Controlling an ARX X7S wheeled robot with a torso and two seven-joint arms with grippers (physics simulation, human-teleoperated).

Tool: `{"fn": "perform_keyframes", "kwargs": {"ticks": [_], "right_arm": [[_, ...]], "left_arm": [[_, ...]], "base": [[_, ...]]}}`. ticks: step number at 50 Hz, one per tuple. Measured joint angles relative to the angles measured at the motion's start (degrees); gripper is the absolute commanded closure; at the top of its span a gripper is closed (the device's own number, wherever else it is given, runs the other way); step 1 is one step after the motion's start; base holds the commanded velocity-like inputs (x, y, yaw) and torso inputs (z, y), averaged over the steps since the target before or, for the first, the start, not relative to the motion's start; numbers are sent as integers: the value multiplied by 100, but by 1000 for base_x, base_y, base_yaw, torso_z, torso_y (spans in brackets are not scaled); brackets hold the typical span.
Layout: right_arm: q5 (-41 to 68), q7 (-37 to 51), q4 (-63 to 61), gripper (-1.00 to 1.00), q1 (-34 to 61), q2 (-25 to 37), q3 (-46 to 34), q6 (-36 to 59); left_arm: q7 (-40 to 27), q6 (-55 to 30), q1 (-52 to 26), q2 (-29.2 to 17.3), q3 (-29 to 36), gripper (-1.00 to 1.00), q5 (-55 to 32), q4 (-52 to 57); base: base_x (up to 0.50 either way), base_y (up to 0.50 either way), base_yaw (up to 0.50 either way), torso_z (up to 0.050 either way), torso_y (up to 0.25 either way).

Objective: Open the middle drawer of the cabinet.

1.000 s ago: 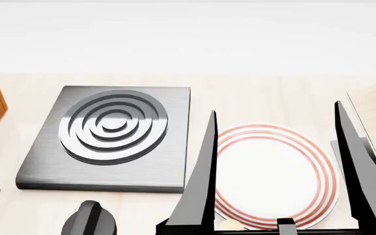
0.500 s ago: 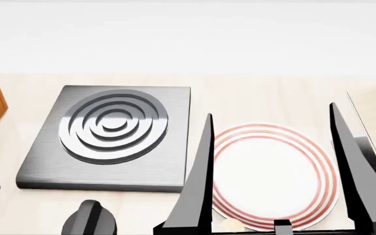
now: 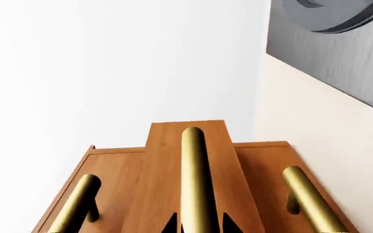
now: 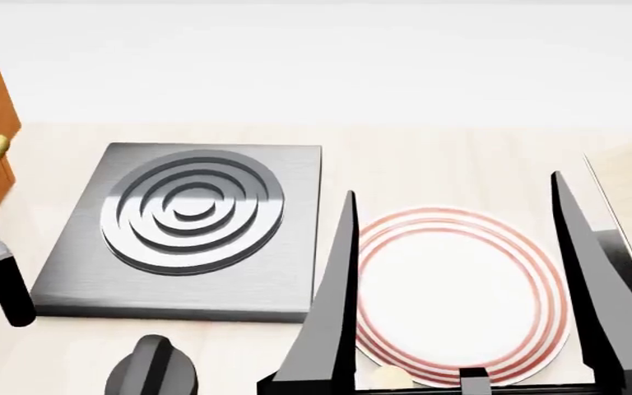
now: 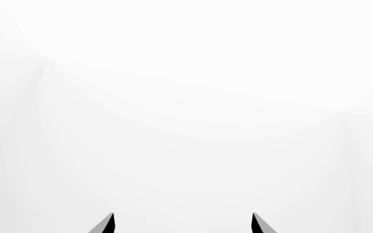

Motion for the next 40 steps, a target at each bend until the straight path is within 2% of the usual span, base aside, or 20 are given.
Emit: {"fn": "perform_keyframes", "kwargs": {"ticks": [14, 28, 29, 40], "right_arm": [[-8, -22, 0, -100, -29, -3, -6, -25], [-24, -34, 0, -100, -44, -3, -26, -34], [-24, -35, 0, -100, -44, -3, -27, -35], [-39, -39, 0, -100, -52, -4, -43, -41]], "left_arm": [[111, -278, -128, -96, 34, 100, 60, 1167], [91, -237, -103, -17, 8, 100, 159, 1130], [84, -226, -96, -8, 2, -100, 173, 1109], [-109, -102, -196, 103, -92, -100, 359, 895]], "base": [[0, 0, 0, 1, 6], [0, 0, 0, 1, 5], [0, 0, 0, 0, 10], [0, 0, 0, 1, 3]]}}
